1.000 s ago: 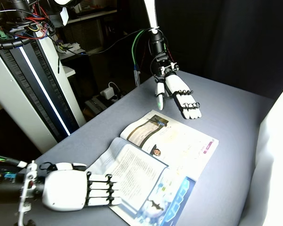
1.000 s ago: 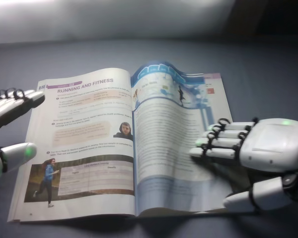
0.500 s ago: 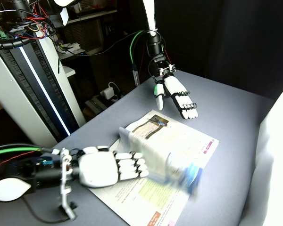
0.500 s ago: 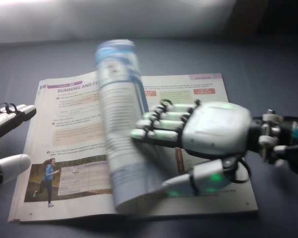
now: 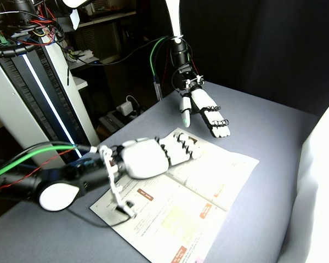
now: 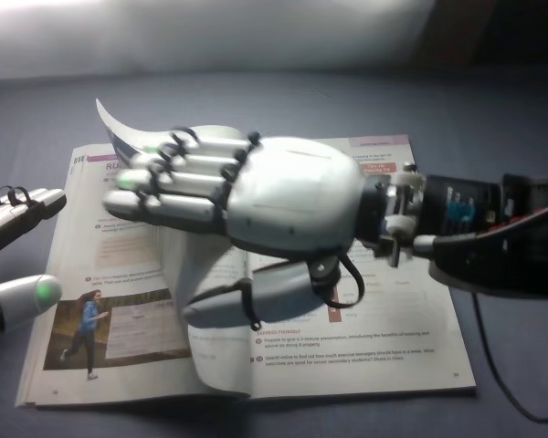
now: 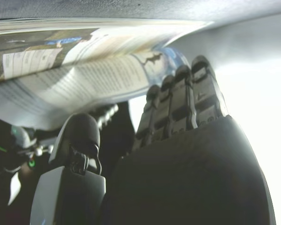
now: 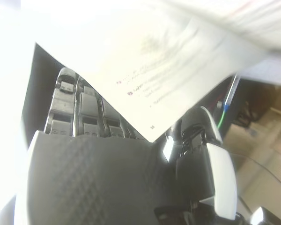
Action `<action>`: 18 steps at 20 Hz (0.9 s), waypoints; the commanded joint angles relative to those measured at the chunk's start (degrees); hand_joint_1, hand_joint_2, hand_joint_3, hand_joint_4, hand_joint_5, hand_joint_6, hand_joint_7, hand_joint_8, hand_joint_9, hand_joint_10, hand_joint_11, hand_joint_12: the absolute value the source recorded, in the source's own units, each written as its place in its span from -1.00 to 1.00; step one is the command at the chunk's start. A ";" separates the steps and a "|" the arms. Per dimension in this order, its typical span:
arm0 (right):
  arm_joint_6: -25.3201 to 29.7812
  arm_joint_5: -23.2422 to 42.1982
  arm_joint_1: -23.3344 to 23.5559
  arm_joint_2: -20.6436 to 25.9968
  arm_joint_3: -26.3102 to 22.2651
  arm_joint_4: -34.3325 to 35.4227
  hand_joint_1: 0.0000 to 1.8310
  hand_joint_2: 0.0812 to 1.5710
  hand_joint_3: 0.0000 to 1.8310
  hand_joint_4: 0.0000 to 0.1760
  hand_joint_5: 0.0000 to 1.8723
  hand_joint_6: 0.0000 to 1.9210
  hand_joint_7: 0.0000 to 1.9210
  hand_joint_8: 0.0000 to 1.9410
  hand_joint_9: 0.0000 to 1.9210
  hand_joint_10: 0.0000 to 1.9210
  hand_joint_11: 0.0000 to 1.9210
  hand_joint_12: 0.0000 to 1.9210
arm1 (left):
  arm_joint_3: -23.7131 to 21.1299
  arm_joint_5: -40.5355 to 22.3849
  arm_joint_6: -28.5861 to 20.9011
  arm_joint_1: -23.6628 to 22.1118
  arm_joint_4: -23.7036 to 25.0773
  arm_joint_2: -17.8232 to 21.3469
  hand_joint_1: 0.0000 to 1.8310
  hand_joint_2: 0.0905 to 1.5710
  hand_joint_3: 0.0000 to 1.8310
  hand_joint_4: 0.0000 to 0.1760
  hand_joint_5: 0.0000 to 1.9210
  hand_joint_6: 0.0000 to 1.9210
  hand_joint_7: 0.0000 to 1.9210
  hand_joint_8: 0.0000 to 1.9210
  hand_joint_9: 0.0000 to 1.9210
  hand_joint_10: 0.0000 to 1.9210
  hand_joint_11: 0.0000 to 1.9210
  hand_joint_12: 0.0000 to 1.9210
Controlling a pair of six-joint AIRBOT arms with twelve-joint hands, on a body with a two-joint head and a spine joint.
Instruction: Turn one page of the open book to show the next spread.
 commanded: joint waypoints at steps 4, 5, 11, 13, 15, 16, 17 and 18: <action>2.10 12.47 3.10 -0.71 -0.40 0.40 -1.00 0.44 -1.00 -1.00 -1.00 -1.00 -1.00 -1.00 -1.00 -1.00 -1.00 -1.00 | 0.55 -5.05 -0.23 -0.24 -1.08 -0.93 -1.00 0.57 -0.98 -0.71 -0.85 -1.00 -0.83 -1.00 -0.69 -1.00 -0.89 -0.17; 2.79 13.93 3.52 -0.71 -0.62 -0.18 -1.00 0.46 -1.00 -1.00 -1.00 -1.00 -1.00 -1.00 -1.00 -1.00 -1.00 -1.00 | 0.59 -5.20 -0.23 -0.24 -1.17 -0.93 -1.00 0.57 -0.98 -0.71 -0.85 -1.00 -0.83 -1.00 -0.69 -1.00 -0.89 -0.17; 3.95 20.78 4.53 5.44 -5.34 -2.66 -1.00 0.44 -1.00 -1.00 -1.00 -1.00 -1.00 -1.00 -1.00 -1.00 -1.00 -1.00 | -0.08 -7.86 0.07 -0.21 -2.87 -0.16 -0.38 0.63 -0.95 -0.94 -0.43 -0.99 -0.66 -1.00 -0.84 -1.00 -1.00 -0.73; 3.95 20.79 4.53 8.91 -7.14 -2.92 -0.99 0.43 -1.00 -1.00 -1.00 -1.00 -1.00 -1.00 -1.00 -1.00 -1.00 -1.00 | -1.31 -9.46 1.12 -0.17 -3.53 1.24 -0.98 0.78 -0.86 -1.00 -0.76 -1.00 -0.74 -1.00 -0.76 -0.99 -1.00 -0.22; 3.95 20.74 4.52 11.12 -8.94 -2.70 -0.99 0.42 -1.00 -1.00 -1.00 -1.00 -1.00 -1.00 -1.00 -1.00 -1.00 -1.00 | -3.02 -11.78 2.97 0.21 -4.32 3.28 -1.00 0.78 -0.85 -1.00 -0.77 -1.00 -0.74 -1.00 -0.76 -0.99 -1.00 -0.19; 3.95 20.63 3.91 12.30 -9.49 -2.48 -0.99 0.42 -1.00 -1.00 -1.00 -1.00 -1.00 -1.00 -1.00 -1.00 -1.00 -1.00 | -3.66 -13.24 3.38 0.69 -4.93 3.96 -1.00 0.78 -0.85 -1.00 -0.77 -1.00 -0.74 -1.00 -0.76 -0.99 -1.00 -0.19; 3.88 20.24 2.98 13.96 -10.10 -2.12 -0.99 0.42 -1.00 -1.00 -1.00 -1.00 -1.00 -1.00 -1.00 -1.00 -1.00 -1.00 | -4.15 -14.88 3.45 1.28 -5.54 4.61 -1.00 0.78 -0.85 -1.00 -0.78 -1.00 -0.74 -1.00 -0.76 -0.99 -1.00 -0.19; 3.74 19.75 2.13 15.11 -10.54 -1.70 -0.99 0.42 -1.00 -1.00 -1.00 -1.00 -1.00 -1.00 -1.00 -1.00 -1.00 -1.00 | -4.55 -16.02 3.76 1.52 -5.88 5.06 -1.00 0.78 -0.85 -1.00 -0.78 -1.00 -0.74 -1.00 -0.76 -0.99 -1.00 -0.19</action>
